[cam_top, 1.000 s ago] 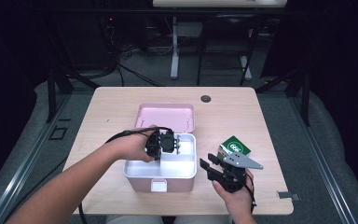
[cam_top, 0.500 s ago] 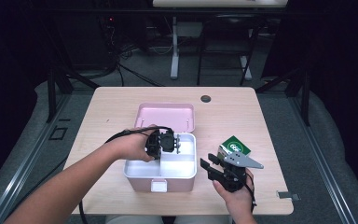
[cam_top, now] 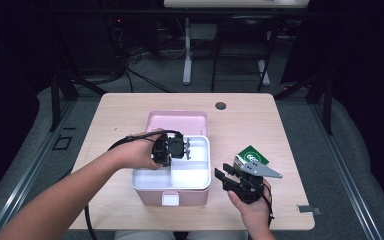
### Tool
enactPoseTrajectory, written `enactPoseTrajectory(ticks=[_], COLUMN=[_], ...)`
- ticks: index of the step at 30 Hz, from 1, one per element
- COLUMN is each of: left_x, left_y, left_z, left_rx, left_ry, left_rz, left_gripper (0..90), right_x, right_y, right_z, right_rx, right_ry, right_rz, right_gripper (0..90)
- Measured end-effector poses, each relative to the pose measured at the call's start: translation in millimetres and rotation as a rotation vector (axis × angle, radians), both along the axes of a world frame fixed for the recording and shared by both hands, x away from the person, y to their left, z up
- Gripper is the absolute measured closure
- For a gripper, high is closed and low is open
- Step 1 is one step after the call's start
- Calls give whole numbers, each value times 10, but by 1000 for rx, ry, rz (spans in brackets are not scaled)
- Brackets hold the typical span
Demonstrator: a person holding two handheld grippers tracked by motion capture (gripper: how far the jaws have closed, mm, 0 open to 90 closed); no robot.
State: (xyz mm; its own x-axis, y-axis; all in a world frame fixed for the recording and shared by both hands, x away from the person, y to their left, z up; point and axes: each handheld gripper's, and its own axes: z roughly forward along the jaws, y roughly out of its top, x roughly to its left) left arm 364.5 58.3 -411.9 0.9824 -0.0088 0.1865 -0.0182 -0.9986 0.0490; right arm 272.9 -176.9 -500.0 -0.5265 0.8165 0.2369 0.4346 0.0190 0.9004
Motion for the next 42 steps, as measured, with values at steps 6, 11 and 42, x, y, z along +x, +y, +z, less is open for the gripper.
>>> enactPoseTrajectory(ticks=[6,11,42], left_x=[-6,-25,234], left_y=[39,125,1429], left_z=[76,122,256], left_rx=[-9,-13,-118], left_ry=[-24,-30,-11], left_rz=[6,25,519], left_gripper=[893,893,893], right_x=[-14,-7,12], right_y=[-35,-37,-92], right_z=[21,26,48], right_rx=[8,19,26], right_ry=[-5,-3,-9], right_rz=[-17,-21,-36], right_gripper=[599,599,593])
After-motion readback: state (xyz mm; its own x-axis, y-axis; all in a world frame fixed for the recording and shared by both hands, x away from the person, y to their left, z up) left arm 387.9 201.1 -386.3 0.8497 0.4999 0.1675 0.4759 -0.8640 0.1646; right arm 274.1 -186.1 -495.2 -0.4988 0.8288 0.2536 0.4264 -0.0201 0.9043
